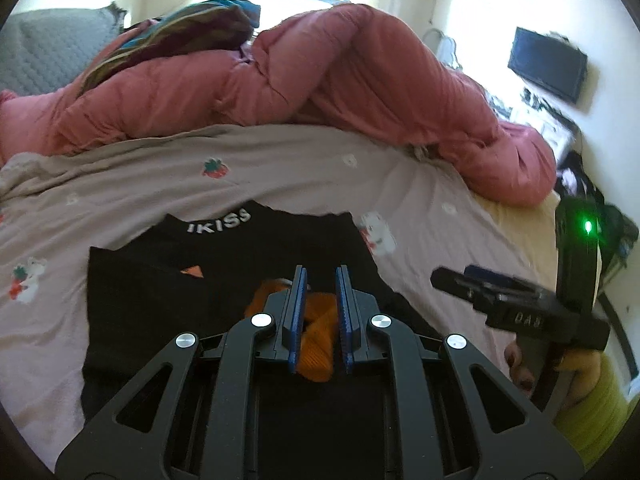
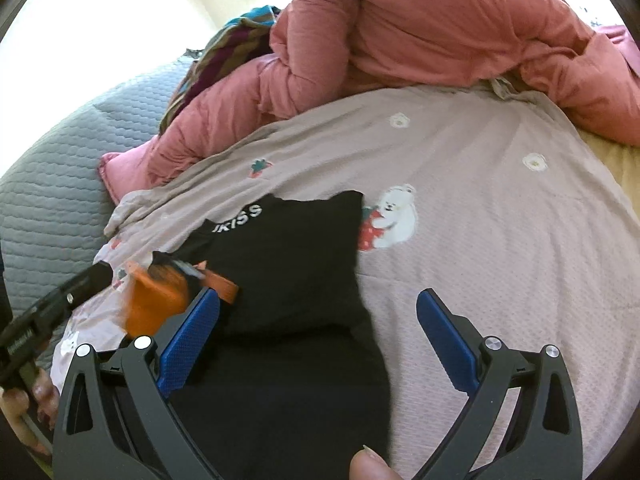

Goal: Fold small clothes
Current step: 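Carry the sleeve across the shirt with the left gripper while the right gripper grasps its cuff, then lay the cuff onto the shirt body with the right gripper and open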

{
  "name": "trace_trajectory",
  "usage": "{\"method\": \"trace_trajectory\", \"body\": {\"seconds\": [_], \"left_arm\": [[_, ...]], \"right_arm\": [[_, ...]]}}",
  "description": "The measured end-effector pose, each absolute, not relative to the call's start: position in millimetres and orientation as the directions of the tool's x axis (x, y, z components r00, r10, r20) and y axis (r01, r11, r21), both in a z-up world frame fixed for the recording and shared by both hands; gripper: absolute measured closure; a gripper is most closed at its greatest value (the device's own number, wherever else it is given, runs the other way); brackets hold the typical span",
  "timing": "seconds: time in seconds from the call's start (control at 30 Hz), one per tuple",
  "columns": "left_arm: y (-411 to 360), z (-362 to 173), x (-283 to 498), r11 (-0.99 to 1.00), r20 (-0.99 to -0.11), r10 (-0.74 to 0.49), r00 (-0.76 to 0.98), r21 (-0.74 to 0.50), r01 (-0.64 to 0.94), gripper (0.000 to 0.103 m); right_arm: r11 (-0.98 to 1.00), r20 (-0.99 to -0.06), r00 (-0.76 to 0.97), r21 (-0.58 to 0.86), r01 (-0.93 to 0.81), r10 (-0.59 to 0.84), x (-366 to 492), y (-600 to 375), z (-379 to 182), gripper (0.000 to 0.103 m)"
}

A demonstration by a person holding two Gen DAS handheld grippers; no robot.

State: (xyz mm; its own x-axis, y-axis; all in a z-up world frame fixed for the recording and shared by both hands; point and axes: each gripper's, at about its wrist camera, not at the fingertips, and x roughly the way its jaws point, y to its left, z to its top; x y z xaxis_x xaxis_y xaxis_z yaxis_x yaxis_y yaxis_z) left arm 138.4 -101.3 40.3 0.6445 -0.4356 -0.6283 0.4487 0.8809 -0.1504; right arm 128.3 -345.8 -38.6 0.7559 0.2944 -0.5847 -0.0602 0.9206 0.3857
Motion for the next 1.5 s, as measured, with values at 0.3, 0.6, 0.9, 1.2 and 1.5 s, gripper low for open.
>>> {"method": "trace_trajectory", "body": {"seconds": [0.3, 0.6, 0.9, 1.2, 1.5], "left_arm": [[-88, 28, 128, 0.885, -0.640, -0.426, 0.640, -0.148, 0.441, 0.077], [-7, -9, 133, 0.982, -0.703, -0.178, 0.689, -0.084, 0.167, 0.075], [67, -18, 129, 0.992, -0.695, -0.098, 0.712, -0.124, 0.017, 0.070], [89, -21, 126, 0.986, -0.686, -0.100, 0.720, -0.165, -0.021, 0.070], [87, -26, 128, 0.987, -0.690, -0.105, 0.716, -0.161, -0.009, 0.070]], "right_arm": [[0.923, -0.599, 0.736, 0.374, -0.091, 0.316, 128, -335, -41, 0.005], [0.917, -0.663, 0.651, 0.372, -0.143, 0.370, 129, -306, -59, 0.005], [0.917, -0.733, 0.562, 0.377, -0.132, 0.382, 145, -282, -82, 0.019], [0.906, -0.737, 0.538, 0.400, -0.140, 0.409, 159, -275, -87, 0.092], [0.929, -0.650, 0.663, 0.258, -0.266, 0.370, 160, -262, -23, 0.095]]}}
